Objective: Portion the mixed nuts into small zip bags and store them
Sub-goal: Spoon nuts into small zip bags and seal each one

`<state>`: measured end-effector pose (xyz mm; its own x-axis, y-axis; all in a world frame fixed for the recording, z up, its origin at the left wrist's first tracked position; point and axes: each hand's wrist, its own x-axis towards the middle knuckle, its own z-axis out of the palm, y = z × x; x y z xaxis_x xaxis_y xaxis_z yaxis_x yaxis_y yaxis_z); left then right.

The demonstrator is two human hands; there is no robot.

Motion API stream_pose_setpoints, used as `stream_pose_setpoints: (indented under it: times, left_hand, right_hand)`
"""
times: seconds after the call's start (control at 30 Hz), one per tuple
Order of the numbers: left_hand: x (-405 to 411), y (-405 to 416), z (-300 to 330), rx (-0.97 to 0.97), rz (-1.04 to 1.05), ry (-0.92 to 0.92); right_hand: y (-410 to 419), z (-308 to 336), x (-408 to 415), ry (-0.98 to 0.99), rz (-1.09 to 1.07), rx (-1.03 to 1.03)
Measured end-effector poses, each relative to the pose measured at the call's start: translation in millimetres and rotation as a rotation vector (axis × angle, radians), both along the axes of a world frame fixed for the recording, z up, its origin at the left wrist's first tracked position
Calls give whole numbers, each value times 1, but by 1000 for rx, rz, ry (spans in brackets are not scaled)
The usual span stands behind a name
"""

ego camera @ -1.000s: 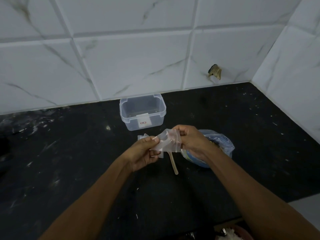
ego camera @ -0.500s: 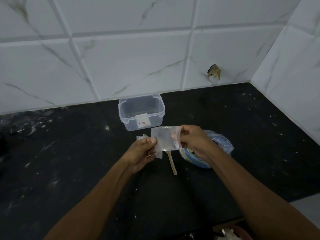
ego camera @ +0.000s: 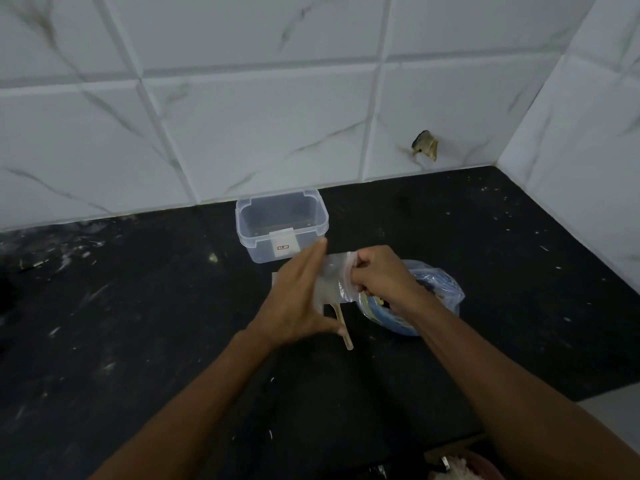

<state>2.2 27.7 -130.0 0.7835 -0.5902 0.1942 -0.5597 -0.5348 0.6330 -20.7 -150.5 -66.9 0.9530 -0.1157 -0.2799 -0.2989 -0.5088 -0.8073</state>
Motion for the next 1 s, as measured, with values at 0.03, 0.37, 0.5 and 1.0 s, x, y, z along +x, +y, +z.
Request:
stream_pose_setpoints:
  times: [0.03,0.37,0.5,1.0]
  left_hand:
    - [-1,-6,0,32,-48,-101]
    - [3,-19,7,-153,-25,-280]
    - [3,-18,2,-152,8,-137]
    - [7,-11,0,-240,183,-21]
  right_hand:
    - [3,0,0,8,16,-1]
    - [10,3,-5,-90,73,-218]
    - [12,6,-7,-137,56,-226]
    - [19,15,-24,-418,116,-189]
